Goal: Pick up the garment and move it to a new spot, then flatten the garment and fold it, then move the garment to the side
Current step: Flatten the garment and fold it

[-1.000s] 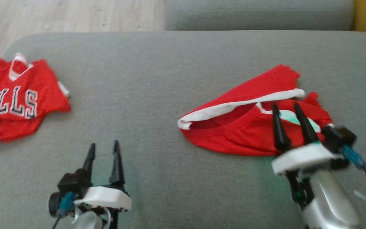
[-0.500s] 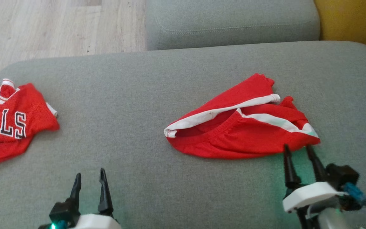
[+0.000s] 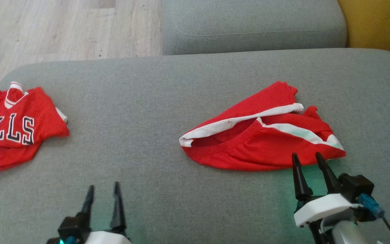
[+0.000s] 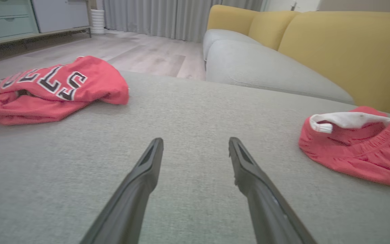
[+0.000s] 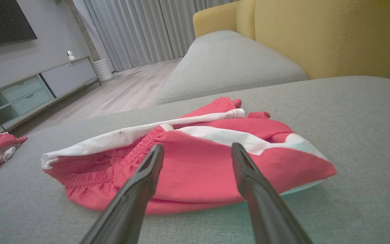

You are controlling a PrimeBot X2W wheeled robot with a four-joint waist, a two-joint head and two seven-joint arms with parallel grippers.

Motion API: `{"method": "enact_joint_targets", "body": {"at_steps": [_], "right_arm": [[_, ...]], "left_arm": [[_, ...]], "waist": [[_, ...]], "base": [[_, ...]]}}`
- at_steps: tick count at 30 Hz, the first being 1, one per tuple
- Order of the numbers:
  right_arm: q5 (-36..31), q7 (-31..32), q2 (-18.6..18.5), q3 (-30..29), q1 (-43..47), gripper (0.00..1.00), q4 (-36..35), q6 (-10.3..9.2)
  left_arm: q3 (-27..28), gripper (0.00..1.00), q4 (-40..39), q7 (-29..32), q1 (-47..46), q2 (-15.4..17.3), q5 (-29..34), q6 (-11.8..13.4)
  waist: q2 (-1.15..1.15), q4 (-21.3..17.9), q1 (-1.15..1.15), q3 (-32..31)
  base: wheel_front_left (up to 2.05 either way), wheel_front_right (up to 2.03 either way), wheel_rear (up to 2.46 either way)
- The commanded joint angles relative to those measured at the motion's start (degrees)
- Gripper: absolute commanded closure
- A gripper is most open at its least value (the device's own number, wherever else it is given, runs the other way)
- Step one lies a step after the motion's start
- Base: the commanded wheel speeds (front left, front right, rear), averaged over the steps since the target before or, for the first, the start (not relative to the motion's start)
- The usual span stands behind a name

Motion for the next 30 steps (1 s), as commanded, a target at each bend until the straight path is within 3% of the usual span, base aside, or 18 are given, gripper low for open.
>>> {"method": "enact_joint_targets", "body": {"at_steps": [1,8,15,30], "right_arm": [[0.6,-0.4,-0.3,1.8,-2.0,0.00,-1.8,0.20],[1.0,-0.4,-0.3,3.9,-3.1,0.00,-2.5,0.20],[0.9,-0.4,-0.3,4.4,-5.2,0.00,-3.3,0.20],[1.5,-0.4,-0.3,3.9,-7.5,0.00,-4.1,0.20]], "left_arm": [[0.4,0.00,-1.8,-0.4,-2.9,0.2,-0.7,-0.9],[-9.2,0.00,-1.2,-0.4,-8.9,0.2,-11.6,-7.1],[-19.5,0.00,2.8,-0.4,-16.9,0.2,-19.9,-8.5],[-20.1,0.00,8.1,-0.4,-22.8,0.2,-31.4,-8.7]], "waist": [[0.00,0.1,0.01,0.2],[0.00,-0.8,0.01,3.3],[0.00,-3.8,0.01,8.1],[0.00,-7.2,0.01,12.8]], "base": [[0.00,0.00,0.00],[0.00,0.00,0.00],[0.00,0.00,0.00],[0.00,0.00,0.00]]}}
